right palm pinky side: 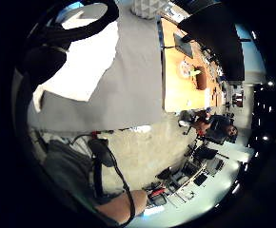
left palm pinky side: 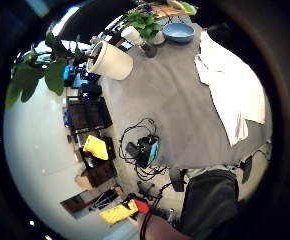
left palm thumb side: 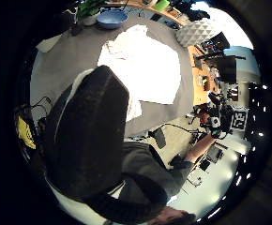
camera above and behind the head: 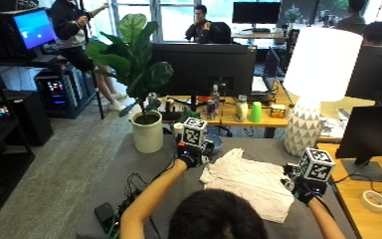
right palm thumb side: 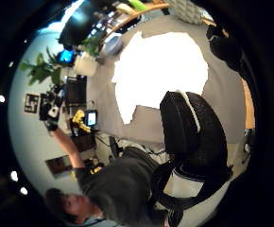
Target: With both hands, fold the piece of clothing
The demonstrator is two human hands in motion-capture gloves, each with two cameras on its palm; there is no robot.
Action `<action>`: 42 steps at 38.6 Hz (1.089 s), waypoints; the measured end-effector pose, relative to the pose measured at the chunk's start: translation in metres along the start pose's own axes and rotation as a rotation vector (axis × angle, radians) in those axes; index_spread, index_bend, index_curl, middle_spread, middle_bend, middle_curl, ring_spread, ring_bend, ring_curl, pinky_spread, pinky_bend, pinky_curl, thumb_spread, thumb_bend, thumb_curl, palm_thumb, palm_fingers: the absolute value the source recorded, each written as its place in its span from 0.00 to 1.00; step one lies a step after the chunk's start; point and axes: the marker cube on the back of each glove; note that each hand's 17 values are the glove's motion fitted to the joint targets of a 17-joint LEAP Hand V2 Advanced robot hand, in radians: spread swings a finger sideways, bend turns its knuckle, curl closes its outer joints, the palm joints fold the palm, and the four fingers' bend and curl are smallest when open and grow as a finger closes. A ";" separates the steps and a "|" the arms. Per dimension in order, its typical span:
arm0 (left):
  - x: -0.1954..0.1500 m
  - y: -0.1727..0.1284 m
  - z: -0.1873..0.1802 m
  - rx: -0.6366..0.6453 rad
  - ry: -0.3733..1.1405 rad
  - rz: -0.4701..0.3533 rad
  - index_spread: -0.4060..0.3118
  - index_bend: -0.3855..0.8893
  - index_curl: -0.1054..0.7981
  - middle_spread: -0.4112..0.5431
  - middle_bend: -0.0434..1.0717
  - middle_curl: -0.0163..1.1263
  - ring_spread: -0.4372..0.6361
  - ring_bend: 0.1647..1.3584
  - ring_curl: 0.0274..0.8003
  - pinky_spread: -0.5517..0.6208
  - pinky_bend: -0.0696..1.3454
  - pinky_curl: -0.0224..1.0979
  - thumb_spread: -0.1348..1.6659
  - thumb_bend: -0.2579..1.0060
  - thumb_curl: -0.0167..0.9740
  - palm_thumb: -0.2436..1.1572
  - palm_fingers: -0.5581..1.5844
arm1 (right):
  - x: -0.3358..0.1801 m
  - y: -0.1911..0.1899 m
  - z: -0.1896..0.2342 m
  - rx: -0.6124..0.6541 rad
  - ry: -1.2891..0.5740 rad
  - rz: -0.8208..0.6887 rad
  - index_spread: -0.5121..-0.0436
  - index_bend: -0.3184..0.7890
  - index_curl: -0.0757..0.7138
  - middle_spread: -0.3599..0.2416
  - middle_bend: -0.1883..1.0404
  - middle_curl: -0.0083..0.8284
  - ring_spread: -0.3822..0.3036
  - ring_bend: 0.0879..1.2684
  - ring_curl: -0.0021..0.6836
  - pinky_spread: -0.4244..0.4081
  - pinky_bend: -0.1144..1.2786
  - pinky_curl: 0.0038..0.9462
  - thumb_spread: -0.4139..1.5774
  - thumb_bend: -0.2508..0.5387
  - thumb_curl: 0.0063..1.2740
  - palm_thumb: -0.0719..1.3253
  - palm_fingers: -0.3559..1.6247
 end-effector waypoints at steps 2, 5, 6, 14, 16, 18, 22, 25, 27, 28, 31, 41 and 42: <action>0.001 -0.001 0.000 0.003 0.002 0.003 0.50 0.55 0.23 0.48 0.18 0.06 0.50 0.21 0.09 0.59 0.22 0.08 0.36 0.25 0.03 0.24 0.48 | 0.001 0.001 0.001 0.002 -0.001 0.000 0.80 0.43 0.19 0.57 0.43 0.15 0.53 0.32 0.16 0.55 0.32 0.08 0.47 0.69 0.05 0.35 0.61; 0.003 -0.002 0.001 -0.001 -0.001 0.004 0.48 0.55 0.28 0.49 0.18 0.10 0.53 0.23 0.15 0.62 0.22 0.12 0.47 0.25 0.04 0.24 0.47 | 0.002 0.008 0.000 0.001 -0.005 0.002 0.72 0.42 0.27 0.56 0.43 0.21 0.53 0.34 0.27 0.57 0.33 0.15 0.57 0.72 0.07 0.38 0.60; 0.004 -0.002 0.000 -0.001 -0.004 0.006 0.48 0.55 0.29 0.50 0.18 0.10 0.54 0.24 0.17 0.63 0.22 0.13 0.50 0.25 0.04 0.24 0.46 | 0.003 0.011 -0.001 0.002 -0.007 0.003 0.70 0.42 0.28 0.56 0.43 0.22 0.52 0.34 0.29 0.57 0.33 0.17 0.60 0.73 0.07 0.39 0.59; 0.007 -0.001 -0.006 0.014 -0.017 0.005 0.46 0.55 0.38 0.51 0.17 0.14 0.57 0.25 0.22 0.67 0.22 0.18 0.66 0.24 0.08 0.24 0.45 | 0.011 0.012 0.002 0.000 -0.013 0.024 0.62 0.41 0.34 0.55 0.43 0.30 0.52 0.34 0.38 0.58 0.32 0.23 0.75 0.73 0.10 0.41 0.58; 0.006 -0.003 -0.005 0.016 -0.016 0.005 0.45 0.55 0.40 0.51 0.17 0.15 0.58 0.25 0.23 0.67 0.22 0.19 0.69 0.23 0.08 0.24 0.45 | 0.010 0.010 0.002 0.002 -0.009 0.021 0.61 0.40 0.35 0.55 0.43 0.32 0.52 0.34 0.39 0.59 0.31 0.24 0.78 0.73 0.11 0.41 0.58; 0.005 -0.004 -0.002 0.013 -0.015 0.009 0.45 0.54 0.41 0.51 0.17 0.15 0.58 0.25 0.24 0.68 0.22 0.20 0.71 0.23 0.09 0.24 0.45 | 0.007 0.005 0.004 0.002 -0.009 0.016 0.60 0.40 0.36 0.55 0.42 0.33 0.51 0.33 0.40 0.59 0.31 0.25 0.80 0.72 0.11 0.41 0.58; 0.004 -0.004 0.003 0.008 -0.013 0.014 0.45 0.53 0.44 0.52 0.18 0.16 0.59 0.25 0.25 0.68 0.22 0.21 0.73 0.22 0.11 0.24 0.45 | 0.003 -0.011 0.011 0.001 0.003 0.005 0.59 0.40 0.37 0.55 0.42 0.36 0.51 0.33 0.42 0.59 0.31 0.26 0.82 0.70 0.12 0.41 0.58; 0.002 -0.003 0.006 0.005 -0.009 0.012 0.45 0.53 0.45 0.52 0.17 0.17 0.59 0.25 0.26 0.68 0.21 0.22 0.75 0.21 0.12 0.24 0.45 | -0.001 -0.015 0.013 -0.007 0.019 -0.002 0.59 0.40 0.38 0.55 0.41 0.37 0.51 0.32 0.44 0.59 0.31 0.27 0.84 0.69 0.13 0.42 0.58; 0.002 -0.004 0.011 -0.003 -0.001 0.015 0.45 0.53 0.46 0.52 0.17 0.18 0.59 0.25 0.26 0.68 0.21 0.23 0.76 0.21 0.12 0.24 0.44 | -0.004 -0.018 0.015 -0.018 0.031 -0.005 0.59 0.40 0.39 0.55 0.41 0.38 0.51 0.32 0.45 0.59 0.30 0.28 0.85 0.68 0.14 0.42 0.57; 0.002 -0.005 0.014 -0.009 0.003 0.018 0.45 0.52 0.47 0.52 0.17 0.18 0.59 0.25 0.26 0.68 0.21 0.23 0.76 0.21 0.13 0.24 0.44 | -0.006 -0.019 0.017 -0.025 0.039 -0.007 0.59 0.40 0.39 0.55 0.41 0.39 0.51 0.32 0.45 0.59 0.30 0.28 0.85 0.68 0.14 0.42 0.57; 0.008 -0.005 0.029 -0.037 0.011 0.041 0.45 0.52 0.48 0.52 0.17 0.18 0.59 0.25 0.27 0.69 0.21 0.24 0.77 0.20 0.14 0.24 0.44 | -0.012 -0.018 0.024 -0.055 0.071 -0.015 0.58 0.39 0.39 0.55 0.40 0.40 0.51 0.32 0.46 0.59 0.30 0.29 0.85 0.67 0.15 0.43 0.57; 0.050 -0.016 0.104 -0.161 -0.018 0.204 0.45 0.48 0.51 0.52 0.17 0.20 0.59 0.26 0.29 0.69 0.21 0.27 0.72 0.18 0.17 0.22 0.43 | -0.010 -0.025 0.078 -0.172 0.166 -0.026 0.56 0.38 0.39 0.53 0.38 0.43 0.49 0.31 0.49 0.58 0.31 0.32 0.84 0.62 0.19 0.49 0.57; 0.055 -0.017 0.113 -0.174 -0.020 0.223 0.46 0.46 0.51 0.53 0.17 0.20 0.59 0.27 0.30 0.69 0.22 0.27 0.70 0.17 0.17 0.21 0.43 | -0.010 -0.026 0.085 -0.194 0.175 -0.032 0.56 0.38 0.39 0.53 0.37 0.43 0.49 0.32 0.50 0.58 0.31 0.32 0.83 0.61 0.19 0.49 0.57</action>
